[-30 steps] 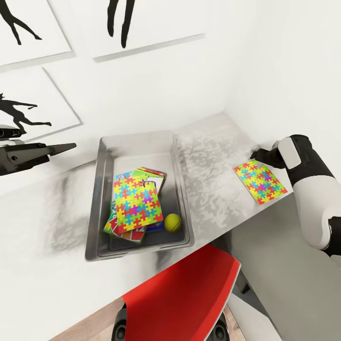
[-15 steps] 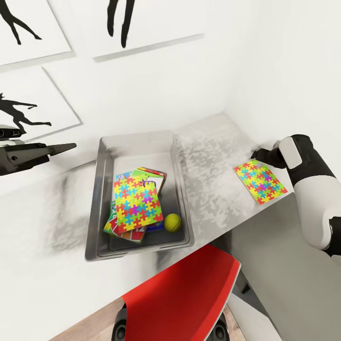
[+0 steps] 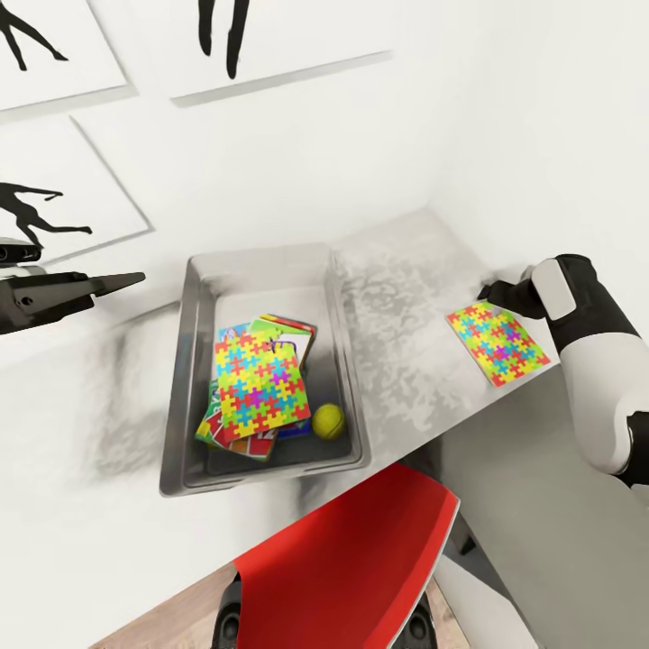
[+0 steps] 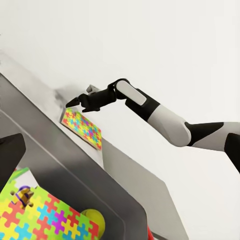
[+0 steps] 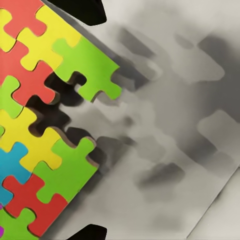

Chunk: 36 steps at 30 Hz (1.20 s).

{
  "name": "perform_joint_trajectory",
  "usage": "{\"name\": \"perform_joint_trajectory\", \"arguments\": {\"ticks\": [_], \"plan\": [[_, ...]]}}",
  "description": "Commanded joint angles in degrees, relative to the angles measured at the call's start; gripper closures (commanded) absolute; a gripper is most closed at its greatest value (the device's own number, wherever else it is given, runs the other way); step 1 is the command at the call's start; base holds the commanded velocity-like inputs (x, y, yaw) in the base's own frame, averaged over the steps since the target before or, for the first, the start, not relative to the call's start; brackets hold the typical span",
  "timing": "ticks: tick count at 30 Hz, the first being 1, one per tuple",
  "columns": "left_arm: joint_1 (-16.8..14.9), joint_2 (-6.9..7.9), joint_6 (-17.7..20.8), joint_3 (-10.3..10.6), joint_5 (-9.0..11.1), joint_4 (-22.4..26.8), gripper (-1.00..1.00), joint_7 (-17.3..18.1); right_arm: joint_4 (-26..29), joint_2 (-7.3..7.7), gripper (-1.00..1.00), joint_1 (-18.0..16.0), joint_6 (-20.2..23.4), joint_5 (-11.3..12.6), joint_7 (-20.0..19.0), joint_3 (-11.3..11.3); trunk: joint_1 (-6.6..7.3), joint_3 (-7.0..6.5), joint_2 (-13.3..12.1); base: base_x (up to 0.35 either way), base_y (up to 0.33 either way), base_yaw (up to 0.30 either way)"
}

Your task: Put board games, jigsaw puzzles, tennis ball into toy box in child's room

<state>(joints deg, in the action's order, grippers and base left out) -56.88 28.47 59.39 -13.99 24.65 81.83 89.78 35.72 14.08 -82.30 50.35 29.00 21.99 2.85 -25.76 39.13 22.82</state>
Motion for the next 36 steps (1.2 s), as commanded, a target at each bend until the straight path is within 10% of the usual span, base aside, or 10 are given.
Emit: {"name": "perform_joint_trajectory", "arguments": {"ticks": [1,36], "plan": [[0.0,0.01,0.6,0.0,0.0,0.0,-1.0,0.2,0.1,0.03,-1.0,0.0,0.1,0.6,0.5,0.0,-0.03,0.16,0.1,0.0,0.0,0.0],[0.0,0.09,0.6,0.0,0.4,0.0,-1.0,0.2,0.1,-0.44,-1.0,-0.8,-0.1,0.6,0.5,0.1,-0.03,0.69,0.1,-0.027,0.0,0.0]]}}
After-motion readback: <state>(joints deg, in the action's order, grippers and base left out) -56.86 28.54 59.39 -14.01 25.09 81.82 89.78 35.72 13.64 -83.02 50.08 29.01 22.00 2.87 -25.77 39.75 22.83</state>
